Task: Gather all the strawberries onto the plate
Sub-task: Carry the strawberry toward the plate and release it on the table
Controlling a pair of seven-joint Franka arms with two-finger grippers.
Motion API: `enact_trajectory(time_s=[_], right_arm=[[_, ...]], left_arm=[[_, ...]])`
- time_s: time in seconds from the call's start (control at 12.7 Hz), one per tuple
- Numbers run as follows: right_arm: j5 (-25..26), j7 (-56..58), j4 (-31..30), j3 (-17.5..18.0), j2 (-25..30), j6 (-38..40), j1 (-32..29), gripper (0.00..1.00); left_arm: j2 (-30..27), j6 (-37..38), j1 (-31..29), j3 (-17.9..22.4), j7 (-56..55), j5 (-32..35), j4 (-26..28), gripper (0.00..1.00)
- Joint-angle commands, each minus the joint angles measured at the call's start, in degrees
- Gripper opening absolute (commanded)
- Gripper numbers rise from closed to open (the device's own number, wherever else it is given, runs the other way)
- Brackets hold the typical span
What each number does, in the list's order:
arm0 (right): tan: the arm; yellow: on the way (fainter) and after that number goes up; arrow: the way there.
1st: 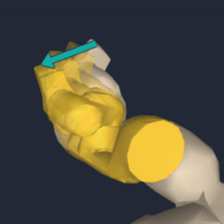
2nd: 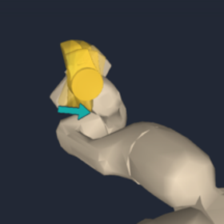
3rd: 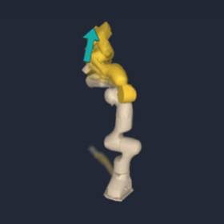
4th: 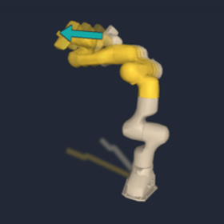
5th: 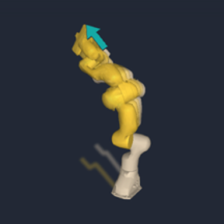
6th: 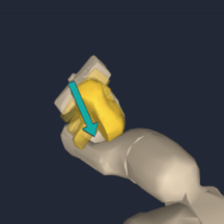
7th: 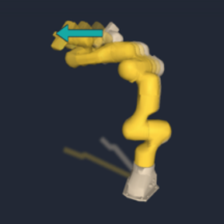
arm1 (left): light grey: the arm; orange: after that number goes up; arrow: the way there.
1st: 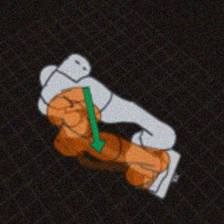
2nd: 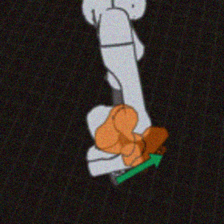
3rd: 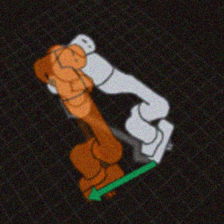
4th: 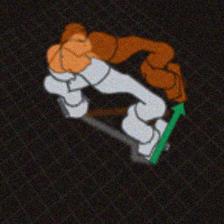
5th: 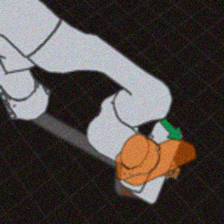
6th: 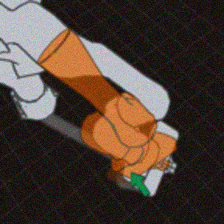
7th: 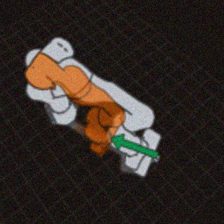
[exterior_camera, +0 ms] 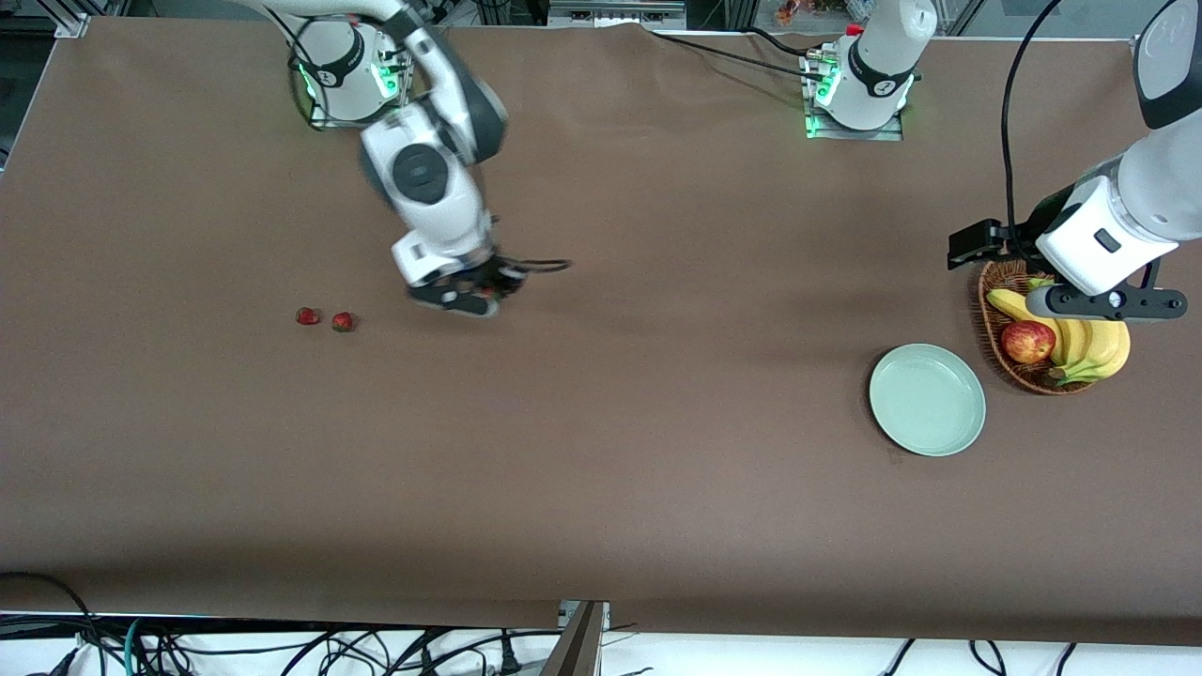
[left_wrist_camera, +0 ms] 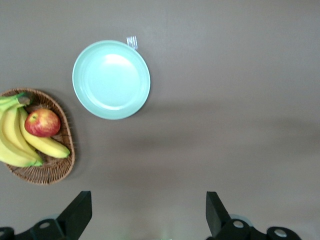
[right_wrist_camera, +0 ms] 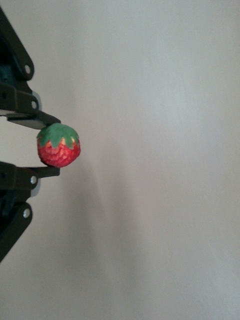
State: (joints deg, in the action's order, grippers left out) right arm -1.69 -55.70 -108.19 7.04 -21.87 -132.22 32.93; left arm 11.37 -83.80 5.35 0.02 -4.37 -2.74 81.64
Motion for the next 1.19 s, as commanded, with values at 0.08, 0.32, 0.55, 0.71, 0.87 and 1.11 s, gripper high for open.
enact_trajectory(time_s=[0.08,0.32,0.55,0.71,0.87,1.11], right_arm=[[-7.7,-11.9,25.2,0.9,-14.4,2.7,10.2,0.17],[-9.2,-18.6,37.5,1.1,-20.8,-6.9,17.4,0.2],[-11.5,-31.6,38.6,3.2,-22.1,-29.3,20.5,1.0],[-11.6,-35.1,38.7,3.2,-20.7,-27.4,19.8,1.0],[-11.7,-35.3,38.7,3.2,-20.1,-27.3,19.5,1.0],[-10.8,-33.8,38.7,3.1,-18.1,-22.0,16.9,1.0]], left_arm=[[0.6,0.0,0.4,0.7,1.0,-0.9,0.8,1.0],[0.7,-4.4,-0.3,0.7,0.5,-0.9,4.7,1.0],[0.6,-16.8,-3.0,0.6,1.2,-0.9,14.1,1.0],[2.2,-19.6,-2.8,0.7,1.3,-1.0,14.6,1.0],[2.9,-20.9,-3.5,0.6,2.5,-1.9,15.7,1.0],[4.3,-23.0,-3.5,0.3,3.3,-2.0,16.1,1.0]])
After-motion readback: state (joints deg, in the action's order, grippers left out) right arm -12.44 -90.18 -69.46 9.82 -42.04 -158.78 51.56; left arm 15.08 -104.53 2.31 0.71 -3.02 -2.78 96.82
